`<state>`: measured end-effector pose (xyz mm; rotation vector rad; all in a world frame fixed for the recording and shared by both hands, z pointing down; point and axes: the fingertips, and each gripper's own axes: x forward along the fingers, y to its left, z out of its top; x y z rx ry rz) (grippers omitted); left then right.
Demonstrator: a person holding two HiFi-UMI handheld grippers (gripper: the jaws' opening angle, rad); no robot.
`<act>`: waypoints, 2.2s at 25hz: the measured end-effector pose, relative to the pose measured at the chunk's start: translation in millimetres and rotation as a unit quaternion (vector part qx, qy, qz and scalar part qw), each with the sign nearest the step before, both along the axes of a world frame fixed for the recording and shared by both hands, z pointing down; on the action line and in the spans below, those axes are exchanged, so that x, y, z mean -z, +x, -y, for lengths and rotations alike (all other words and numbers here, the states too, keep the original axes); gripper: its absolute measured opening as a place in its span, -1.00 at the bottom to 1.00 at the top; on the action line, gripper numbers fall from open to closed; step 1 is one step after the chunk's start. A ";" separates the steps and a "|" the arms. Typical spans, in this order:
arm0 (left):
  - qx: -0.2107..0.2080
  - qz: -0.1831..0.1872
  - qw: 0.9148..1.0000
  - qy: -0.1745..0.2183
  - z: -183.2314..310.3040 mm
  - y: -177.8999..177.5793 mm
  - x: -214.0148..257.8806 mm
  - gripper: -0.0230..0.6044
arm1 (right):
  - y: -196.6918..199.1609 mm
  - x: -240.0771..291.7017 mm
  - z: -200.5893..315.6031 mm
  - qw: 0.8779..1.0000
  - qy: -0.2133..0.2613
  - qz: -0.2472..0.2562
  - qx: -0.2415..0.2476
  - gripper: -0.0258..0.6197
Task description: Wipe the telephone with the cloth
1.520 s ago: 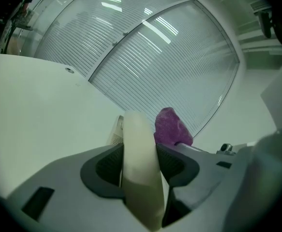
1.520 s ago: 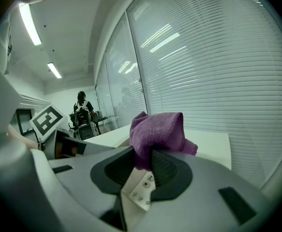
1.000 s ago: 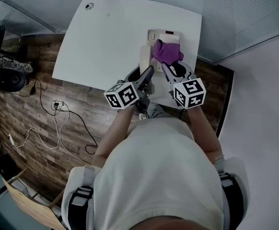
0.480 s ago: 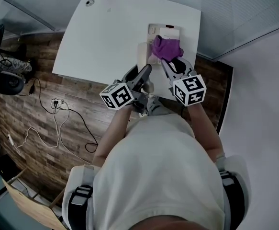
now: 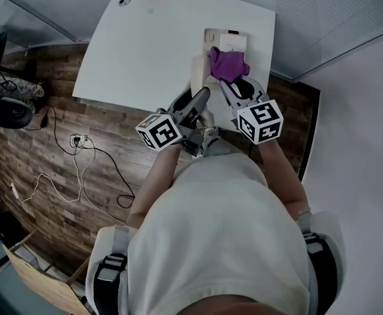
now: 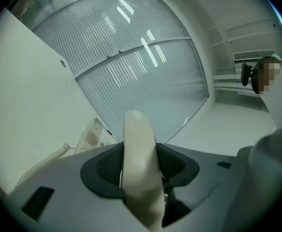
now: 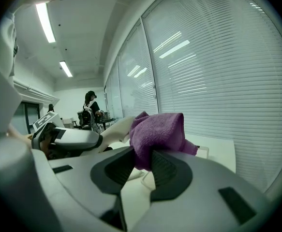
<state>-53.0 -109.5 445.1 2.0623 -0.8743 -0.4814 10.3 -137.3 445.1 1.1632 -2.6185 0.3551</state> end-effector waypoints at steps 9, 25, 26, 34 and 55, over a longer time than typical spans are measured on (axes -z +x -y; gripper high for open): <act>-0.014 -0.012 1.000 0.015 -5.1 0.8 10.4 -0.22 | -16.5 5.0 -14.2 0.999 0.015 0.008 0.037 -0.60; -0.003 -0.021 1.000 0.015 -3.3 -8.4 11.3 -0.22 | -34.2 1.6 -42.2 0.995 0.018 0.022 0.092 -0.60; -0.002 -0.021 1.000 0.016 -3.4 -9.0 11.2 -0.22 | -35.2 1.2 -43.7 0.995 0.018 0.023 0.096 -0.60; 0.001 -0.022 1.000 0.014 -5.1 -9.9 9.8 -0.22 | -40.4 -0.9 -52.5 0.992 0.024 0.021 0.121 -0.60; 0.020 -0.018 1.000 0.012 -5.3 -11.9 9.2 -0.22 | -42.9 0.1 -76.0 0.982 0.021 0.027 0.187 -0.60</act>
